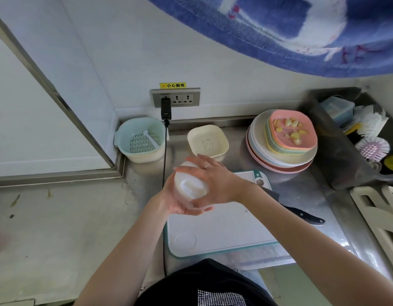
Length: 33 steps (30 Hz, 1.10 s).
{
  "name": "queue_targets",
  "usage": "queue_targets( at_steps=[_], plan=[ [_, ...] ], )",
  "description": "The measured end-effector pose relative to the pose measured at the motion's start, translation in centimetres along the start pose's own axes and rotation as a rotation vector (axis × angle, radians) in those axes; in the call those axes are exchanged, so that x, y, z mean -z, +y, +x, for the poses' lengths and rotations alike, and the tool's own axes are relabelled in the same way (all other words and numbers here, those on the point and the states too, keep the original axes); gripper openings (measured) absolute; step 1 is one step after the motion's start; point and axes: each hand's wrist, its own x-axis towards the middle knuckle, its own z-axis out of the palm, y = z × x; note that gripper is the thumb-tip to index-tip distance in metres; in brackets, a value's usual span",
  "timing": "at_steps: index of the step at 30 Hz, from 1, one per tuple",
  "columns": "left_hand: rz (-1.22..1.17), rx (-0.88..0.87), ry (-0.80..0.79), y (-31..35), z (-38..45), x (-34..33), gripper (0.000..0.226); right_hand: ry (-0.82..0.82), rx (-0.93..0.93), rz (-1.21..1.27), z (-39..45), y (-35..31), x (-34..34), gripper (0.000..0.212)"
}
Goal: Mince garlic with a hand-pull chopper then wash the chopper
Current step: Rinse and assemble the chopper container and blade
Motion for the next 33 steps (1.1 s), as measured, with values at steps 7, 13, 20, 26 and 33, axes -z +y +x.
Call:
queue_targets(
  at_steps=[7, 13, 20, 26, 33],
  plan=[
    [-0.123, -0.226, 0.134, 0.2, 0.9, -1.2, 0.071, 0.207, -0.151, 0.128, 0.3, 0.6, -1.6, 0.092],
    [-0.084, -0.643, 0.122, 0.2, 2.6, -2.6, 0.064, 0.437, -0.539, 0.733, 2.0, -0.7, -1.4, 0.082],
    [-0.140, -0.619, 0.143, 0.3, 2.2, -3.0, 0.069, 0.311, -0.621, 0.680, 2.8, -1.5, 0.1, 0.093],
    [-0.191, -0.428, 0.150, 0.8, 0.8, -2.6, 0.079, 0.279, -0.238, 0.254, 1.2, -1.4, 0.8, 0.085],
    [0.145, -0.113, 0.104, 0.9, -1.3, -1.4, 0.061, 0.072, -0.004, 0.059, 0.1, -0.6, 0.9, 0.089]
  ],
)
